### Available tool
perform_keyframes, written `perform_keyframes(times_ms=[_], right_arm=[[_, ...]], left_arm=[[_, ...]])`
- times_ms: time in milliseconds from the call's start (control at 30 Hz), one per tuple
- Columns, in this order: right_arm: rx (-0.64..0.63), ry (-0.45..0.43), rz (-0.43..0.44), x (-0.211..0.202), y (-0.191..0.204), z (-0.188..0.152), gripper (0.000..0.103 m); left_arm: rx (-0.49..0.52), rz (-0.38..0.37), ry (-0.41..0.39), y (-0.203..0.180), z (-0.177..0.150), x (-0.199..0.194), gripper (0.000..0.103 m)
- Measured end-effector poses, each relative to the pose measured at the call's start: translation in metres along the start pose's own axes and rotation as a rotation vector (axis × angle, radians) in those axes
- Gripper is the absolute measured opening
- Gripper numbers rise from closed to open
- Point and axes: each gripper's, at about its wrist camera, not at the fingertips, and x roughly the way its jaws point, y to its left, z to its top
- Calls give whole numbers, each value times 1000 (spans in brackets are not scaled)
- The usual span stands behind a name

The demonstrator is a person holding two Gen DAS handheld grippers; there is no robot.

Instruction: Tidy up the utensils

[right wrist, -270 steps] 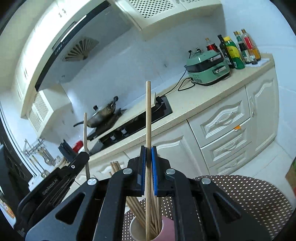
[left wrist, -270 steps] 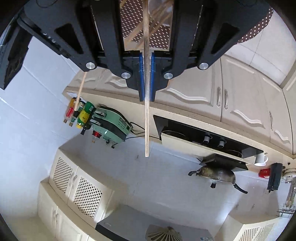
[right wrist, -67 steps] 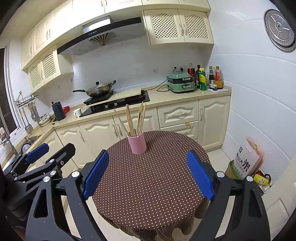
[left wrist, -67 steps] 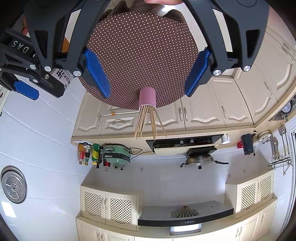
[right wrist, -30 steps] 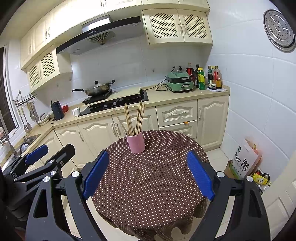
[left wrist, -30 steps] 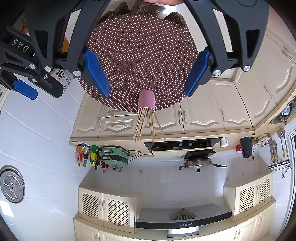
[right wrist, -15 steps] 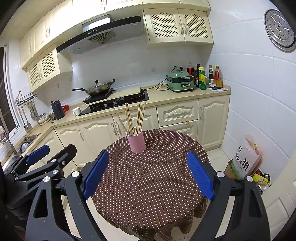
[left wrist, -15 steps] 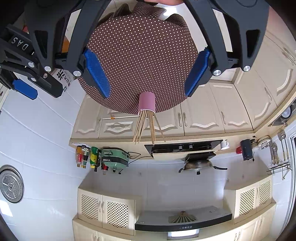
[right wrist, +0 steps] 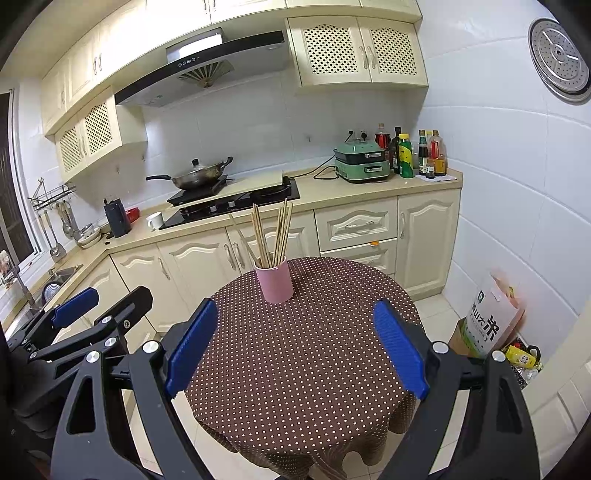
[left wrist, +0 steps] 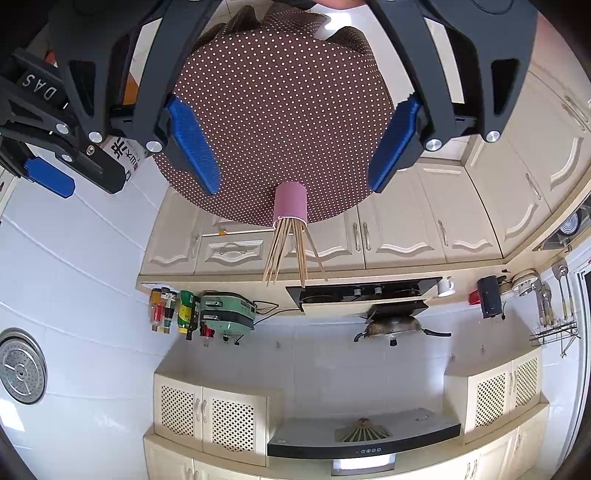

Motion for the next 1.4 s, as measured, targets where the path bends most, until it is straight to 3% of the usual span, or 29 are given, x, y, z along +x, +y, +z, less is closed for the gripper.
perform_keyframes(times_ms=[1400], right_arm=[[14, 14, -14, 6, -12, 3, 84]], left_arm=[[8, -11, 34, -9, 1, 9, 81]])
